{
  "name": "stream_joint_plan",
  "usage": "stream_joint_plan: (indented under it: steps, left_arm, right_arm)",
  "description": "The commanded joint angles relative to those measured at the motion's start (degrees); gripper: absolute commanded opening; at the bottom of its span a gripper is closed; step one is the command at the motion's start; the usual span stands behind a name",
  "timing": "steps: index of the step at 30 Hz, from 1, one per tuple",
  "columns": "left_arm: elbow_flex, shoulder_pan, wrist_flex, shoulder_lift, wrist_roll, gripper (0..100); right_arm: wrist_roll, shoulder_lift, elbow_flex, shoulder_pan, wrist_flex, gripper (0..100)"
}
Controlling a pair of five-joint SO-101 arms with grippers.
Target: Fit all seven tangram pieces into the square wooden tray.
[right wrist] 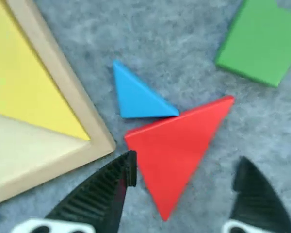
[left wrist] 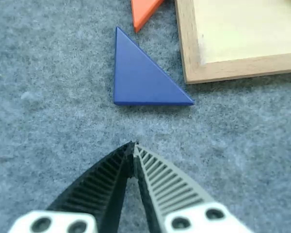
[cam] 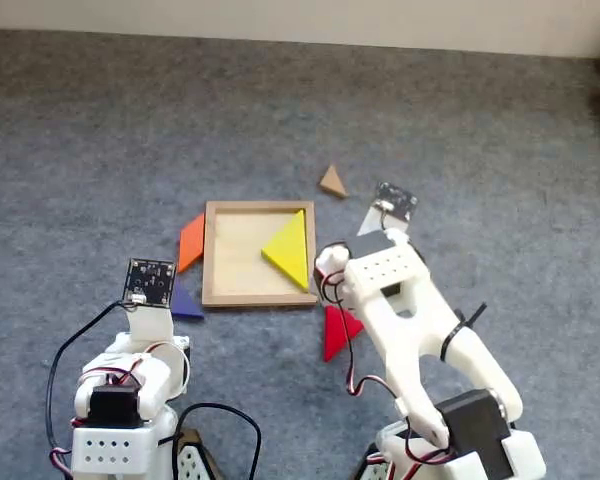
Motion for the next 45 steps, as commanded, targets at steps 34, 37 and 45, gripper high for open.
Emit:
stream_joint_plan:
  steps: [34,37,45]
  left_arm:
    - [1.1,-0.57,0.18,-0.92,-0.35,1]
    - [1.1,-0.57,0.18,-0.92,-0.35,1]
    - [1.1,-0.57,0.18,-0.92,-0.35,1]
  right_arm:
    - [-11.34,13.76,-6.55,3.82,-7.34,38.5]
    - [-11.43,13.85,-6.55,5.14,-7.43,38.5]
    - [-11.69,13.67,-6.64,5.23,-7.43,38.5]
